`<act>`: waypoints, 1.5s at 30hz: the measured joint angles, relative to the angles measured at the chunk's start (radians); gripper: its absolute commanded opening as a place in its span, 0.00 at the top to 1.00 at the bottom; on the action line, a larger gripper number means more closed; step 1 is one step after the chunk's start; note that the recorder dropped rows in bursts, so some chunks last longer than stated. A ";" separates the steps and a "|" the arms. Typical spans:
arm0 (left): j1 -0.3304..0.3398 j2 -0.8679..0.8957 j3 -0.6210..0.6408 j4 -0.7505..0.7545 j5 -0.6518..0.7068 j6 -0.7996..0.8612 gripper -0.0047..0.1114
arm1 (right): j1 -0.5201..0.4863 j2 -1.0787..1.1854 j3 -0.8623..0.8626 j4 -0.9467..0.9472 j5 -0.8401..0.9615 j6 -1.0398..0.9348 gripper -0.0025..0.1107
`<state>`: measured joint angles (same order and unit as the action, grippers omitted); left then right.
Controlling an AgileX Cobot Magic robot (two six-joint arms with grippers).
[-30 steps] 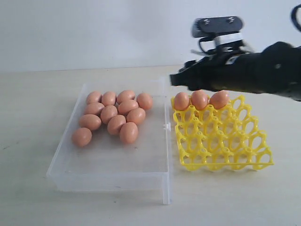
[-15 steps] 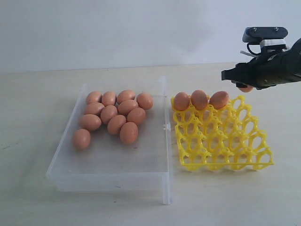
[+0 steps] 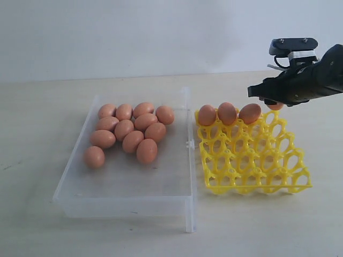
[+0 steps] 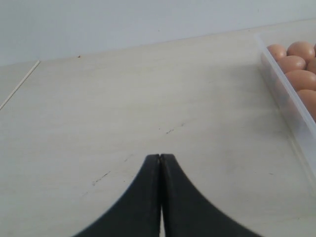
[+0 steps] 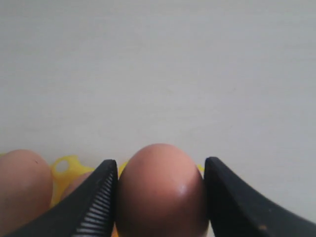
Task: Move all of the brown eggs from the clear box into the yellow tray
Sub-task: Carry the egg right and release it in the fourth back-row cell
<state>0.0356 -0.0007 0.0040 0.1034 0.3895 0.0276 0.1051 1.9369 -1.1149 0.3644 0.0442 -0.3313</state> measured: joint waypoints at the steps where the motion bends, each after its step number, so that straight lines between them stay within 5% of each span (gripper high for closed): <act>1: 0.000 0.000 0.000 0.000 0.000 0.000 0.96 | 0.000 0.000 0.000 0.000 0.000 0.000 0.98; 14: 0.000 0.000 0.000 0.000 0.000 0.000 0.96 | 0.000 0.000 0.000 0.000 0.020 0.002 0.94; 25: 0.000 0.000 0.000 0.000 0.000 0.000 0.96 | 0.000 0.000 0.000 0.000 0.029 0.002 0.57; 30: 0.000 0.000 0.000 0.000 0.000 0.000 0.96 | 0.000 0.000 0.000 0.000 0.039 0.011 0.49; 45: 0.000 0.000 0.000 0.000 0.000 0.000 0.96 | 0.000 0.000 -0.002 -0.018 0.102 0.063 0.48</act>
<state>0.0356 -0.0007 0.0040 0.1034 0.3895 0.0276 0.1051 1.9369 -1.1172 0.3467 0.1464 -0.2684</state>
